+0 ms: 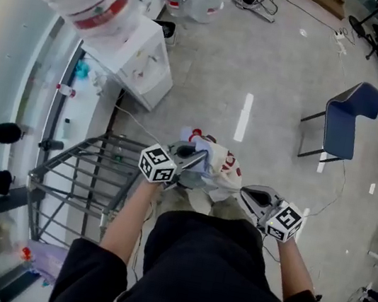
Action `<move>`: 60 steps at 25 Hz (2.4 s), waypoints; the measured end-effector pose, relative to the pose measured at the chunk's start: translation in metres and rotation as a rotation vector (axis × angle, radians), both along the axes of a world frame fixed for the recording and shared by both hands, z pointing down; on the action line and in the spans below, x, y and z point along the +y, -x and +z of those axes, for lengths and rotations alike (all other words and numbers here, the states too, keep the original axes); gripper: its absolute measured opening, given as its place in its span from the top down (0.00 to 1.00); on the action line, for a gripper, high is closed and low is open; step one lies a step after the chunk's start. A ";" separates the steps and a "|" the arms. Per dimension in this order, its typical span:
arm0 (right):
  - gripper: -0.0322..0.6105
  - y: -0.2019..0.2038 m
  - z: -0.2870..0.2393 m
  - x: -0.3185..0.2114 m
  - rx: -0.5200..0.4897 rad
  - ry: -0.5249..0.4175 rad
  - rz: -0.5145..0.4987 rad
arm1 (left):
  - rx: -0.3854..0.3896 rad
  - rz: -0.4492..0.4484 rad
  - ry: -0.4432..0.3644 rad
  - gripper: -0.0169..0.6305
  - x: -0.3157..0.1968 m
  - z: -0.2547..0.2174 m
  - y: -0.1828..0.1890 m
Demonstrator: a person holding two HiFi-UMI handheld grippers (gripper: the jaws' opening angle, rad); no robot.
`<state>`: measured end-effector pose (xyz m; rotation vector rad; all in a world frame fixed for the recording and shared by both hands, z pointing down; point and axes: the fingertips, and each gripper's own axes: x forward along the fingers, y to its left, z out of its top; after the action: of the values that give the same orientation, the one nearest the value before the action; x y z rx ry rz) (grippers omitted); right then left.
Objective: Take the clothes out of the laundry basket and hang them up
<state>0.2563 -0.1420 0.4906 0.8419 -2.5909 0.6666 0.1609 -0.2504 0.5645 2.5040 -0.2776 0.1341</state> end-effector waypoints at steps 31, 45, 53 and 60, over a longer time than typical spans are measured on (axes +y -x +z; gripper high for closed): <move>0.75 0.048 0.050 -0.062 -0.271 0.033 -0.424 | -0.159 0.116 -0.328 0.94 0.188 -0.196 0.022; 0.58 0.168 0.127 0.079 -0.088 -0.097 -1.133 | -0.279 0.153 -0.258 0.94 0.266 -0.200 0.020; 0.55 0.182 0.125 0.144 -0.054 -0.173 -1.572 | -0.305 0.192 -0.224 0.94 0.288 -0.192 0.007; 0.55 0.166 0.138 0.171 0.035 -0.277 -1.784 | -0.309 0.207 -0.168 0.94 0.300 -0.183 0.011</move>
<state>0.0904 0.0292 0.6284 -1.3499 -2.2149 -0.2676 0.1494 0.0499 0.3815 2.6702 -0.1572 0.6077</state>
